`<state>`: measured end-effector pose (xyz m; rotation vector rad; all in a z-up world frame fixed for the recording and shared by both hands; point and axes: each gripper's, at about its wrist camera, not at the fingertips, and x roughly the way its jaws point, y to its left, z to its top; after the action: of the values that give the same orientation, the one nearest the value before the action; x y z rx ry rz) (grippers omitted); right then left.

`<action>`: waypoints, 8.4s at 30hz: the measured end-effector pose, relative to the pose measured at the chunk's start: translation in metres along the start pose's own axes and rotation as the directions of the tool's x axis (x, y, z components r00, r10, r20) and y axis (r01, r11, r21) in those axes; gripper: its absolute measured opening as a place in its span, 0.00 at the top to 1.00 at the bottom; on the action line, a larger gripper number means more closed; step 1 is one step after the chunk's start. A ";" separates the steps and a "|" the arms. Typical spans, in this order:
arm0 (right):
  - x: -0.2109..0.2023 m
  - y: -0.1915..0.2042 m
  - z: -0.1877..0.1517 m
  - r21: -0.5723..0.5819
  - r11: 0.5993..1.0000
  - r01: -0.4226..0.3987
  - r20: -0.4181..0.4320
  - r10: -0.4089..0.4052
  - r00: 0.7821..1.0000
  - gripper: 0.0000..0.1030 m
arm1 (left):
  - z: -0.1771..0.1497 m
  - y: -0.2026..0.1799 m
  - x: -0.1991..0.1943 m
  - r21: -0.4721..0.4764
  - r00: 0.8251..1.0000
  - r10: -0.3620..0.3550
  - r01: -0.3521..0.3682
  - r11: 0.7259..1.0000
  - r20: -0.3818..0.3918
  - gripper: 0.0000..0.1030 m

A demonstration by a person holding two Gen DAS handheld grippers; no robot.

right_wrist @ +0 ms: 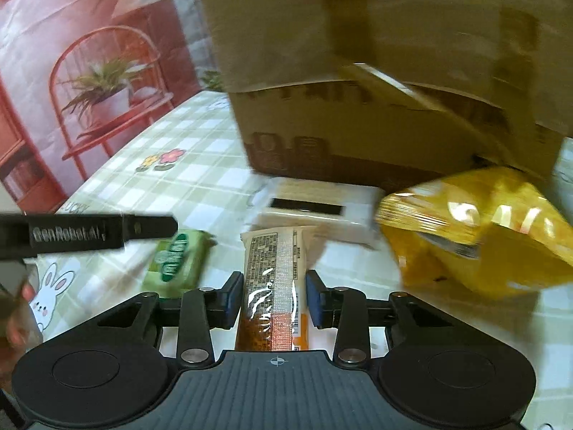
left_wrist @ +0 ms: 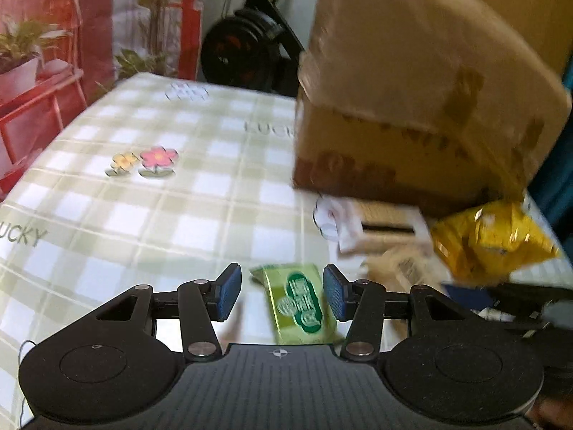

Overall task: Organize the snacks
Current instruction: 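Grasp the green packet with the left tool while the right tool grasps the tan bar, then carry both packets over the box and open both tools to drop them in, then move both open tools back down to the remaining snacks, then grasp the yellow chip bag with the right tool, then grasp the small yellow-orange packet with the left tool, then lift both packets over the box and open both tools to drop them in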

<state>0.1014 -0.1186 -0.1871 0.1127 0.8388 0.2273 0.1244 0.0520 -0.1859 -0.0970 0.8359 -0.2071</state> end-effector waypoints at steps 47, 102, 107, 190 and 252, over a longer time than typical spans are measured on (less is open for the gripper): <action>-0.148 -0.090 0.189 -0.056 0.990 0.133 0.580 -0.076 0.811 0.68 | 0.191 -0.115 -0.050 0.249 0.875 -0.167 0.056 0.967 0.455 0.62; -0.031 -0.076 0.031 -0.273 0.958 0.091 -0.007 -0.096 0.995 0.07 | 0.083 -0.037 0.007 0.133 0.984 -0.178 0.174 0.976 0.023 0.45; -0.019 -0.077 0.034 -0.290 0.956 0.056 -0.041 -0.071 0.997 0.06 | 0.078 -0.038 0.021 0.108 0.983 -0.181 0.181 0.978 -0.009 0.45; -0.107 -0.130 -0.012 0.091 0.988 0.122 0.092 -0.130 0.987 0.37 | 0.015 -0.090 -0.004 0.158 0.971 -0.211 0.192 0.969 0.110 0.68; -0.090 -0.116 0.263 -0.067 0.991 0.118 0.444 -0.077 0.893 0.83 | 0.209 -0.082 0.002 0.156 0.913 -0.244 0.203 0.967 0.325 0.68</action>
<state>0.2581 -0.2552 0.0312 0.0312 0.3781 0.1370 0.2700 -0.0277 -0.0343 -0.1139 0.4610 -0.4433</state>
